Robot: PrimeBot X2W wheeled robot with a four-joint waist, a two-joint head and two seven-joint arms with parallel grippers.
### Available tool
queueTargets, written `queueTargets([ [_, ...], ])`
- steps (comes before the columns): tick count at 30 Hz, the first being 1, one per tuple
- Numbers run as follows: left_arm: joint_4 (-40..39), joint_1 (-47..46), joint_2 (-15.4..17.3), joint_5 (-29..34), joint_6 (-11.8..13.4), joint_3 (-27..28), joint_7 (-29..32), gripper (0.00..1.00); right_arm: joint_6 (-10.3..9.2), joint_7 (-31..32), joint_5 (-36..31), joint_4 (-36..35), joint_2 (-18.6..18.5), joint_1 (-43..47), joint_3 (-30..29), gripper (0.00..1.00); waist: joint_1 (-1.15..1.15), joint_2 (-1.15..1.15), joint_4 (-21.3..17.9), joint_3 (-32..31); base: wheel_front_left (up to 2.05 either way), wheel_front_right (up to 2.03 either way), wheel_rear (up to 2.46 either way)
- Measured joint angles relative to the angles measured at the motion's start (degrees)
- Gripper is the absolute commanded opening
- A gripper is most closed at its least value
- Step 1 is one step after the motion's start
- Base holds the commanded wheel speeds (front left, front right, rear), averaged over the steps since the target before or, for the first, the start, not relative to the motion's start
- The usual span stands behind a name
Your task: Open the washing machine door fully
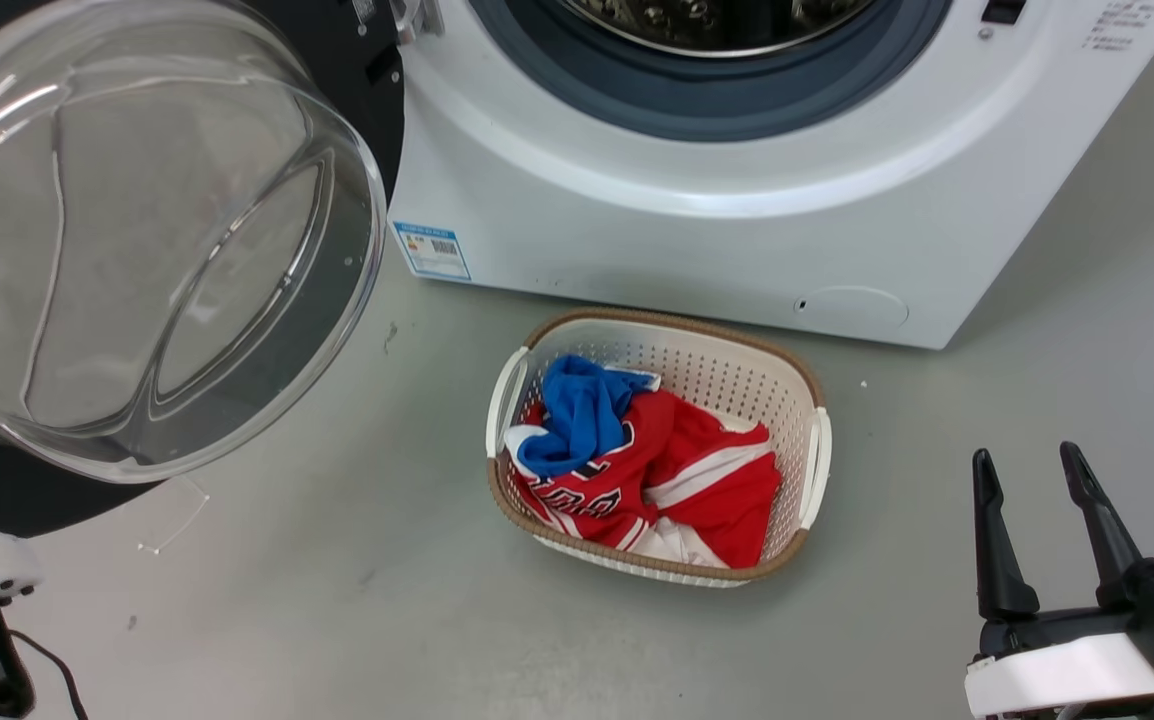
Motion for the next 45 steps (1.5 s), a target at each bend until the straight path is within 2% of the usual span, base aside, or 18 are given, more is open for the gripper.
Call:
queueTargets([
  [11, -8.6, 8.6, -1.9, 2.5, -1.6, -3.4, 0.0, 0.00, 0.00, 0.0, 2.0, 0.5, 0.0, 3.4, 0.3, 1.00, -0.01, 0.00, -0.8, -7.4, 0.00, 0.00, 0.00],
  [17, -13.4, 12.7, -3.9, 2.6, -2.5, -8.0, 0.0, 0.00, 0.00, 0.0, 2.5, 0.1, 0.0, 5.3, 0.0, 1.00, -0.01, 0.00, -1.4, -11.0, 0.00, 0.00, 0.00],
  [26, -18.9, 18.5, -6.5, 2.0, -2.6, -15.4, 0.0, 0.00, 0.00, 0.0, 2.9, -0.4, 0.0, 6.9, 0.6, 1.00, -0.01, 0.00, -3.5, -13.8, 0.00, 0.00, 0.00],
  [36, -18.3, 22.0, -7.1, 1.0, -2.5, -27.0, 0.0, 0.00, 0.00, 0.0, 3.4, -1.3, 0.0, 7.5, 0.1, 1.00, -0.01, 0.00, -5.9, -14.8, 0.00, 0.00, 0.00],
  [42, -16.3, 22.1, -7.1, 0.3, -2.1, -30.9, 0.0, 0.00, 0.00, 0.0, 3.5, -1.9, 0.0, 8.2, 0.8, 1.00, -0.01, 0.00, -7.7, -14.8, 0.00, 0.00, 0.00],
  [43, -16.0, 22.1, -7.1, -0.1, -2.0, -31.3, 0.0, 0.17, 0.00, 0.0, 3.6, -1.9, 0.0, 8.2, 0.9, 1.00, -0.01, 0.00, -8.0, -14.8, 0.00, 0.00, 0.00],
  [45, -15.5, 22.1, -7.1, -0.3, -1.9, -31.9, 0.0, 0.81, 0.00, 0.0, 4.0, -2.0, 0.0, 8.2, 0.7, 1.00, -0.01, 0.00, -8.6, -14.7, 0.00, 0.00, 0.00],
])
